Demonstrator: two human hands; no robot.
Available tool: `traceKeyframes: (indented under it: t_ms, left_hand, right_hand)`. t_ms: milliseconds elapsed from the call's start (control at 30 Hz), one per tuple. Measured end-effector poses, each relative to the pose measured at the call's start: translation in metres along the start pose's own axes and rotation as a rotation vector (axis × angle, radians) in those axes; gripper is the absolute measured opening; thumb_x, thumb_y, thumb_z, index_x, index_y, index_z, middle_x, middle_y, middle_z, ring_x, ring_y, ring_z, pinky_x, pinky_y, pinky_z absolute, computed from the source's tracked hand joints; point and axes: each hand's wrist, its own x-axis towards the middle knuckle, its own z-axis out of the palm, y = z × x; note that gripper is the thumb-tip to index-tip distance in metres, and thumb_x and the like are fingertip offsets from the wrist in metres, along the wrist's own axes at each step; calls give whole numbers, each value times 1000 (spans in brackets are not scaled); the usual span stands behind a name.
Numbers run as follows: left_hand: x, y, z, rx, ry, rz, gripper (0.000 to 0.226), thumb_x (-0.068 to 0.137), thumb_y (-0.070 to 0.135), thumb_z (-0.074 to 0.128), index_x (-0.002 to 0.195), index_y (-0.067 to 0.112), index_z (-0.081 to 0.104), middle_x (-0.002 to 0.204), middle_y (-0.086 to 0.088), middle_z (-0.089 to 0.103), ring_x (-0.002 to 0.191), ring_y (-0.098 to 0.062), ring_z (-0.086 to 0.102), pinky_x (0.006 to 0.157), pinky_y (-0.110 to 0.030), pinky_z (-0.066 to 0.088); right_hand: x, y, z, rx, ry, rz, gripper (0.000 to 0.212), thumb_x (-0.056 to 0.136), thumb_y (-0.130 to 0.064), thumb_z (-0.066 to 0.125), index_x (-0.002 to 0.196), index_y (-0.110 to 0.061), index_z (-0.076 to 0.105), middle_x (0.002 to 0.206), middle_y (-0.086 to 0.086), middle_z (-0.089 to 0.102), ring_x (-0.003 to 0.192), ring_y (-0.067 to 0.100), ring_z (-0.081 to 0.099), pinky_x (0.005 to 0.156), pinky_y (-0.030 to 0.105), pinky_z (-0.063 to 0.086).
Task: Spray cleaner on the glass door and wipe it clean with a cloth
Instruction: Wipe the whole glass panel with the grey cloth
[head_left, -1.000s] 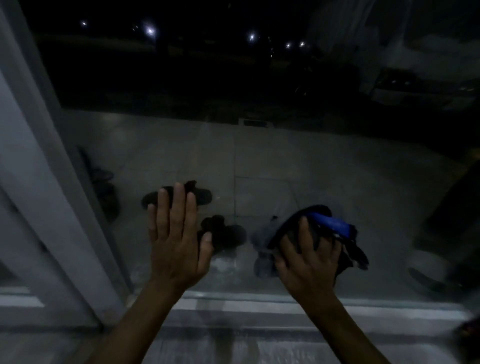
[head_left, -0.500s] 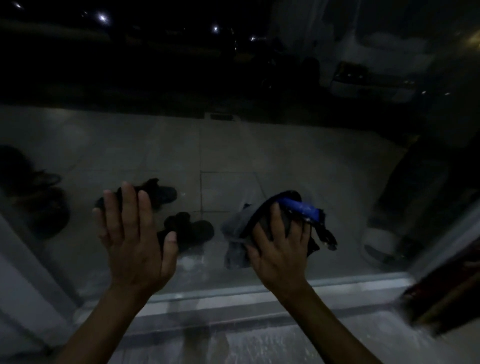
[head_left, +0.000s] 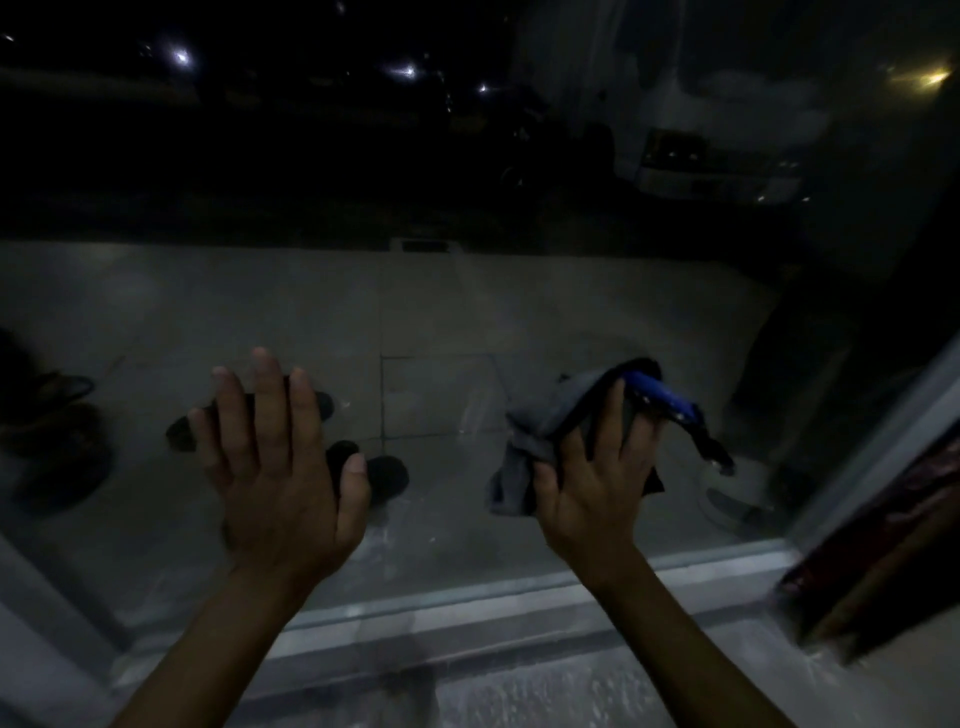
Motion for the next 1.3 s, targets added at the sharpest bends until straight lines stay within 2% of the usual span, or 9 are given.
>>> traceKeyframes:
  t_ms: [267, 500, 667, 767, 833, 967, 1067, 1133, 1300]
  left_hand:
    - [17, 25, 5, -37, 7, -7, 77, 87, 38, 34, 152, 13, 1, 159, 1, -14, 146, -23, -13, 117, -45, -6]
    - [27, 56, 15, -21, 28, 15, 75, 88, 37, 33, 152, 9, 5, 160, -1, -12, 147, -24, -11, 117, -46, -5]
    - [27, 64, 17, -48, -6, 41, 77, 87, 37, 36, 152, 14, 1, 159, 2, -14, 147, -21, -13, 117, -43, -6]
    - [30, 75, 20, -48, -12, 44, 78, 87, 38, 35, 153, 15, 0, 159, 2, -15, 146, -22, -14, 116, -44, -7]
    - [34, 88, 23, -58, -25, 41, 77, 88, 39, 33, 153, 16, -2, 159, 3, -17, 146, -21, -15, 116, -44, -8]
    - [39, 110, 28, -61, -51, 68, 77, 88, 41, 31, 152, 15, -3, 159, 1, -17, 146, -23, -15, 116, -46, -5]
    - [42, 118, 32, -38, -39, 103, 78, 87, 40, 33, 152, 11, 1, 160, -3, -13, 147, -26, -11, 115, -48, -1]
    - [45, 119, 30, -34, -52, 116, 78, 87, 39, 34, 152, 11, 2, 160, -4, -13, 147, -27, -11, 116, -47, -2]
    - [59, 121, 22, -130, -56, 151, 77, 86, 37, 36, 151, 8, 7, 160, -3, -8, 147, -27, -6, 118, -45, 0]
  right_hand:
    - [79, 42, -31, 66, 184, 333, 53, 104, -38, 21, 146, -6, 24, 150, 35, 22, 139, 52, 16, 115, 56, 16]
    - [12, 57, -15, 2, 5, 25, 53, 103, -47, 21, 151, -24, 20, 163, 7, -6, 146, 42, 8, 115, 59, 13]
    - [-8, 109, -25, 32, 6, 302, 55, 104, -41, 19, 148, -9, 20, 156, 29, 13, 141, 49, 12, 116, 56, 14]
    - [42, 134, -39, 49, 161, 479, 58, 105, -40, 16, 150, -3, 20, 151, 38, 15, 140, 54, 15, 119, 35, 1]
    - [82, 131, -42, 44, 270, 556, 65, 104, -43, 15, 146, 5, 26, 150, 38, 19, 140, 53, 19, 118, 35, 3]
    - [67, 96, -33, 20, 209, 349, 62, 102, -45, 22, 146, -2, 32, 152, 34, 23, 140, 52, 20, 116, 56, 17]
    - [12, 100, -25, 16, 53, 220, 57, 102, -48, 21, 151, -18, 20, 163, 12, 1, 143, 47, 15, 117, 57, 12]
    - [5, 111, -26, 27, 31, 286, 60, 103, -46, 20, 154, -15, 16, 163, 9, -3, 144, 45, 12, 119, 54, 10]
    - [80, 112, -37, 11, 242, 465, 60, 104, -42, 17, 145, 0, 33, 152, 30, 26, 141, 49, 23, 116, 52, 19]
